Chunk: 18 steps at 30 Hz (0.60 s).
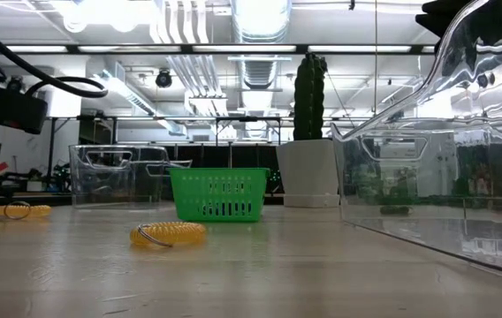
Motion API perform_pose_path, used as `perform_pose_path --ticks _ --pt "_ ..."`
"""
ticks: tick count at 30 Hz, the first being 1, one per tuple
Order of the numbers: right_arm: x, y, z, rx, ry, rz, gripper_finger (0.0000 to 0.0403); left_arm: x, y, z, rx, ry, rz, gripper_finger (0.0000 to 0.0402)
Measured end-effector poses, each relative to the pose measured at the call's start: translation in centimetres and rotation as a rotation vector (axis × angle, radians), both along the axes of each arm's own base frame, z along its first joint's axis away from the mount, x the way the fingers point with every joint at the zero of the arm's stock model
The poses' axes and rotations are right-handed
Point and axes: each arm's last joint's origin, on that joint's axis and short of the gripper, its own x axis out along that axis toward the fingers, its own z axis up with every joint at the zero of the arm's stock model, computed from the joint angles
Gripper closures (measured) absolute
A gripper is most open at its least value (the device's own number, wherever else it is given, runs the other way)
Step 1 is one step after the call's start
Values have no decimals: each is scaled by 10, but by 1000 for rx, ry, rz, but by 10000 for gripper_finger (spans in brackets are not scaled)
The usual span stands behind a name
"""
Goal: Sort spring keychains
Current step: Put the bottom black spring keychain into the top transparent bin
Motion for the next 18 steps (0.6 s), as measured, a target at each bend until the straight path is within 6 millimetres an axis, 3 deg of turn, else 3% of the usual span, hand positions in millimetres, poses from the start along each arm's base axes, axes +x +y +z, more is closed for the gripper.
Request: perform_pose_path --ticks 6,12,18 --pt "0 0 0 0 0 0 329 0 0 0 1 1 4 388" --pt "0 0 0 0 -1 -1 321 4 -3 11 -35 -21 3 391" --pt "0 0 0 0 -1 -1 320 10 -11 39 -189 -85 -26 397"
